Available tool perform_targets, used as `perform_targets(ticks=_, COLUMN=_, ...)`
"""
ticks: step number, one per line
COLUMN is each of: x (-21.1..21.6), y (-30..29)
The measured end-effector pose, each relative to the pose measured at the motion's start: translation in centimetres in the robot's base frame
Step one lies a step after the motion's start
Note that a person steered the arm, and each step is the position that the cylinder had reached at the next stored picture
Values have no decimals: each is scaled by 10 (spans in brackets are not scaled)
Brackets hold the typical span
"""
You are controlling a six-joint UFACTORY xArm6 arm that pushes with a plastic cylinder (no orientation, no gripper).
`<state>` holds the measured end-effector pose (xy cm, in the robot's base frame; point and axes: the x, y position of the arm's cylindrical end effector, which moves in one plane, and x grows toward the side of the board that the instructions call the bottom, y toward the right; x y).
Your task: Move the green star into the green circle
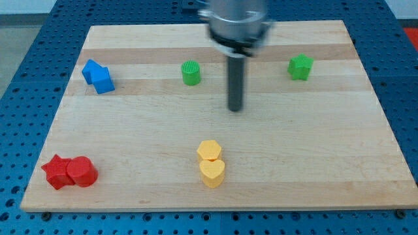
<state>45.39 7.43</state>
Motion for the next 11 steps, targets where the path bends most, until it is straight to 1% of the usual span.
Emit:
perform_targets(ticks=1, x=26, y=115)
perform_targets(ticks=2, x=28, y=224)
perform_targets(ticks=3, x=-5, y=264)
perform_targets(ticks=4, x=-99, y=230)
perform_targets(ticks=5, x=-133, y=201)
perform_targets(ticks=7, x=-132, y=150)
perform_targets(ticks=11, x=-106, y=104)
